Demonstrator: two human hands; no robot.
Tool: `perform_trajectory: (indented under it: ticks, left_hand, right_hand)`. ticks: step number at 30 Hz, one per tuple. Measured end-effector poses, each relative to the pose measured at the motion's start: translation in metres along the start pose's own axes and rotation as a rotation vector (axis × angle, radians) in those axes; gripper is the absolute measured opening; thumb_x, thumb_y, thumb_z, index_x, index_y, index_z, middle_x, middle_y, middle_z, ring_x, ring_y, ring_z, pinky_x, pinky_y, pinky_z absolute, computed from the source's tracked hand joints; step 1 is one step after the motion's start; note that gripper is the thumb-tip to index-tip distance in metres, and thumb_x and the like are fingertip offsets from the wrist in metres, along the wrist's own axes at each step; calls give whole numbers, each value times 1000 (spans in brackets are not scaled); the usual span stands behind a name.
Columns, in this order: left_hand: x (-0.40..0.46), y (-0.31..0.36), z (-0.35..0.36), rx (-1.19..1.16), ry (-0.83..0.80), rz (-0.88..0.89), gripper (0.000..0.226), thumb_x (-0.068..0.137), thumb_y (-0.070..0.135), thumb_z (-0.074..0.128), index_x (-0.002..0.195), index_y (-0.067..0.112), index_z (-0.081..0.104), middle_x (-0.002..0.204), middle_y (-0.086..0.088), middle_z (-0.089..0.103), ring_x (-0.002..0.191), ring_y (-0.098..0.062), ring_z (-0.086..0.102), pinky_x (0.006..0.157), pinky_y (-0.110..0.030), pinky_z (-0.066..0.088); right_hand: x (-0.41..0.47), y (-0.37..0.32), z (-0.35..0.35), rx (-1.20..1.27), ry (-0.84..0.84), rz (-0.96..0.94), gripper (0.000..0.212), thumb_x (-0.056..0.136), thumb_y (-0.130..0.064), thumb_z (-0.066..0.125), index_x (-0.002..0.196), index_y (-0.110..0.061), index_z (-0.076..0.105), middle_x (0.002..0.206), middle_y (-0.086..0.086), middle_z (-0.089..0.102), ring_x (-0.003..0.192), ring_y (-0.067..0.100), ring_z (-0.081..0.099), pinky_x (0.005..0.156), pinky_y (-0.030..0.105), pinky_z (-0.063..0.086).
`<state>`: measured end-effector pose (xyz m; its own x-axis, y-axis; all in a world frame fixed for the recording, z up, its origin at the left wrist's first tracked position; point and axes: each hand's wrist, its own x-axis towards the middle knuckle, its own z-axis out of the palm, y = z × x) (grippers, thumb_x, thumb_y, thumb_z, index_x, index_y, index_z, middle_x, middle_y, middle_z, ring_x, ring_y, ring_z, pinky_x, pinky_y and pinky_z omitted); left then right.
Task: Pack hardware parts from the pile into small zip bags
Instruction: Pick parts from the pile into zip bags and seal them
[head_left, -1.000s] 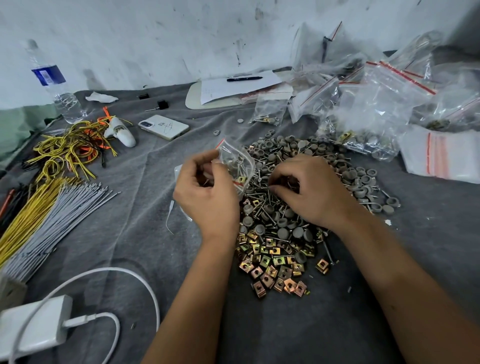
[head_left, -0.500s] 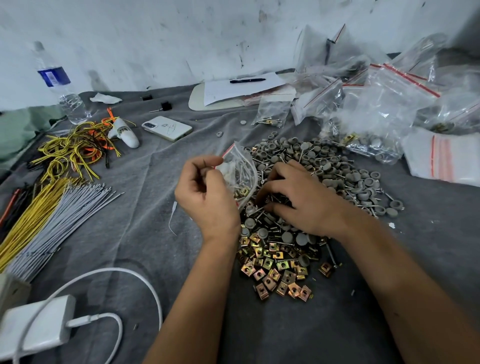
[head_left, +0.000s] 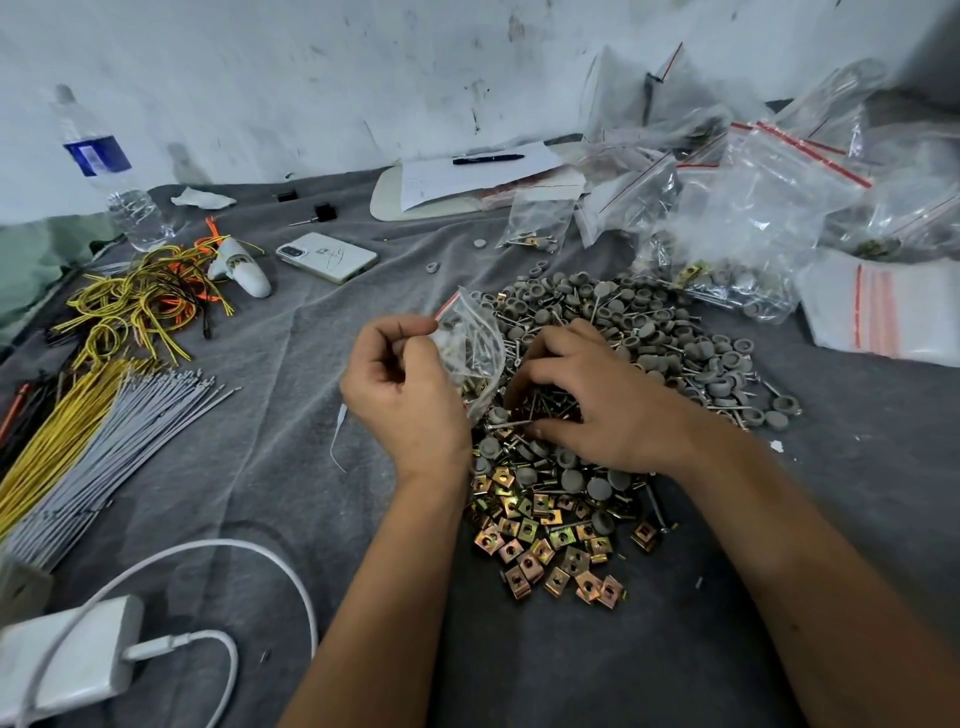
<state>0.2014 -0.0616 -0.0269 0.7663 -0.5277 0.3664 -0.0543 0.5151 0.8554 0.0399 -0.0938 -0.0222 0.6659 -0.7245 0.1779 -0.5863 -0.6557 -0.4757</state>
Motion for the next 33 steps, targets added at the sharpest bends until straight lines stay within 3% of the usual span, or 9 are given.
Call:
perform_trajectory:
  ticks: [6, 10, 14, 17, 20, 24, 27, 29, 33]
  left_hand:
    - [0, 1, -1, 15, 0, 0, 23, 76, 3, 51, 74, 18, 68, 58, 16, 51, 53, -3, 39, 51, -19, 32]
    - [0, 3, -1, 17, 4, -16, 21, 77, 4, 51, 75, 16, 68, 59, 9, 49, 53, -6, 38, 50, -21, 30]
    - [-1, 4, -1, 33, 1, -12, 19, 77, 4, 51, 76, 14, 68, 59, 14, 50, 53, -1, 38, 50, -18, 31]
    - [-3, 6, -1, 46, -11, -26, 19, 77, 6, 52, 76, 16, 69, 61, 9, 51, 57, -13, 42, 52, -30, 34]
    - [-5, 7, 0, 60, -70, -36, 20, 78, 8, 52, 76, 19, 69, 63, -4, 50, 58, -27, 39, 51, -44, 33]
    - [-8, 8, 1, 119, -252, 2, 22, 80, 4, 51, 80, 17, 69, 60, -9, 50, 51, -28, 41, 44, -41, 37]
    - [-11, 10, 0, 181, -348, 44, 23, 81, 1, 52, 82, 17, 69, 57, -3, 52, 46, -30, 48, 40, -42, 41]
    - [-11, 10, 0, 192, -360, 55, 23, 80, 3, 53, 82, 19, 70, 56, 2, 53, 47, -26, 47, 41, -39, 41]
    - [-8, 8, 0, 159, -278, 40, 25, 79, 4, 54, 80, 22, 71, 60, -10, 51, 53, -31, 44, 48, -47, 40]
  right_hand:
    - [1, 1, 1, 1, 43, -23, 24, 88, -37, 78, 108, -24, 73, 108, -10, 53, 111, 10, 39, 98, 27, 37]
    - [-1, -2, -3, 137, 116, 18, 8, 96, -25, 70, 101, -28, 65, 98, -17, 62, 95, 1, 57, 85, 26, 49]
    - [-2, -6, -5, 321, 202, 63, 21, 94, -11, 70, 102, -30, 67, 98, -14, 71, 97, -2, 66, 87, 19, 52]
    - [-3, -6, -7, 384, 226, 69, 30, 92, -9, 73, 108, -34, 73, 98, -14, 73, 96, -3, 68, 87, 13, 52]
    - [-2, -5, -7, 438, 296, 70, 25, 88, -8, 77, 103, -28, 75, 95, -11, 75, 94, 2, 71, 86, 22, 56]
    - [-2, -8, -8, 537, 509, 10, 17, 83, -14, 84, 98, -17, 77, 86, -8, 77, 83, 9, 74, 75, 24, 59]
    - [-2, -12, -5, 441, 548, -60, 20, 83, -14, 84, 102, -16, 79, 90, -11, 77, 86, 7, 74, 79, 28, 62]
    - [-1, -15, -1, 361, 514, -76, 27, 82, -13, 85, 108, -16, 78, 98, -10, 77, 91, 2, 73, 85, 28, 61]
    - [0, -15, 0, 386, 565, -73, 26, 84, -9, 83, 108, -12, 75, 96, -7, 77, 92, 2, 73, 85, 28, 61]
